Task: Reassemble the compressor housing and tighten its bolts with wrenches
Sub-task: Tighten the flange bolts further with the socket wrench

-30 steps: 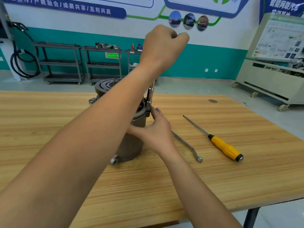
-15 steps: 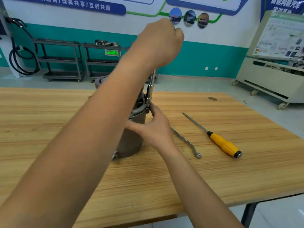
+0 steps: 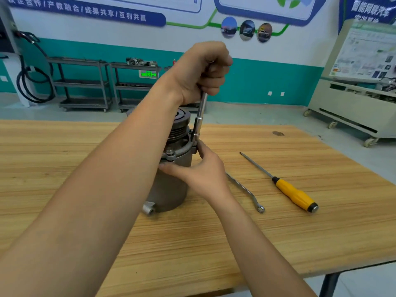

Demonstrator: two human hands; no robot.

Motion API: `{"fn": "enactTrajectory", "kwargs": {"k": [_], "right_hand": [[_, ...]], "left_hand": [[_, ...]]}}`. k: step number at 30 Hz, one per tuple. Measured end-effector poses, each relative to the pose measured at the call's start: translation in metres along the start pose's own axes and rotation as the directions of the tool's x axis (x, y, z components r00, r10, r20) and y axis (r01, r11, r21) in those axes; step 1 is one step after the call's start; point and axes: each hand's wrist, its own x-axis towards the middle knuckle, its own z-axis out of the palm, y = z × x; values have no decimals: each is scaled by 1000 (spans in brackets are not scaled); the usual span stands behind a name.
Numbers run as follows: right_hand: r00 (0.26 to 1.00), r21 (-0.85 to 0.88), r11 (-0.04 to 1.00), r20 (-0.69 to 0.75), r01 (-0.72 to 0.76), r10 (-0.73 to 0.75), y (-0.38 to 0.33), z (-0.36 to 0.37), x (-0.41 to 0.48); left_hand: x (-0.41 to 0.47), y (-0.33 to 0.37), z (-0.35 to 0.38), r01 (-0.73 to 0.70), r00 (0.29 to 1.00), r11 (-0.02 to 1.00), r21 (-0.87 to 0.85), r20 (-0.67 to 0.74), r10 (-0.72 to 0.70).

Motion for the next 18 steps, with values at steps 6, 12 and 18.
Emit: {"fn": "enactTrajectory", "kwargs": {"k": [6, 12, 18], "right_hand": [[1000, -31, 999, 16, 7, -6, -1, 1, 1], [999, -53, 998, -19, 34, -36, -1, 5, -4], [999, -138, 990, -9, 31, -33, 10, 10, 3]], "left_hand": [[3, -2, -1, 50, 998, 999, 15, -46, -49], [-14, -31, 35, -212, 653, 949, 235, -688, 317], [-14, -38, 46, -342, 464, 933, 115, -842, 274]]}}
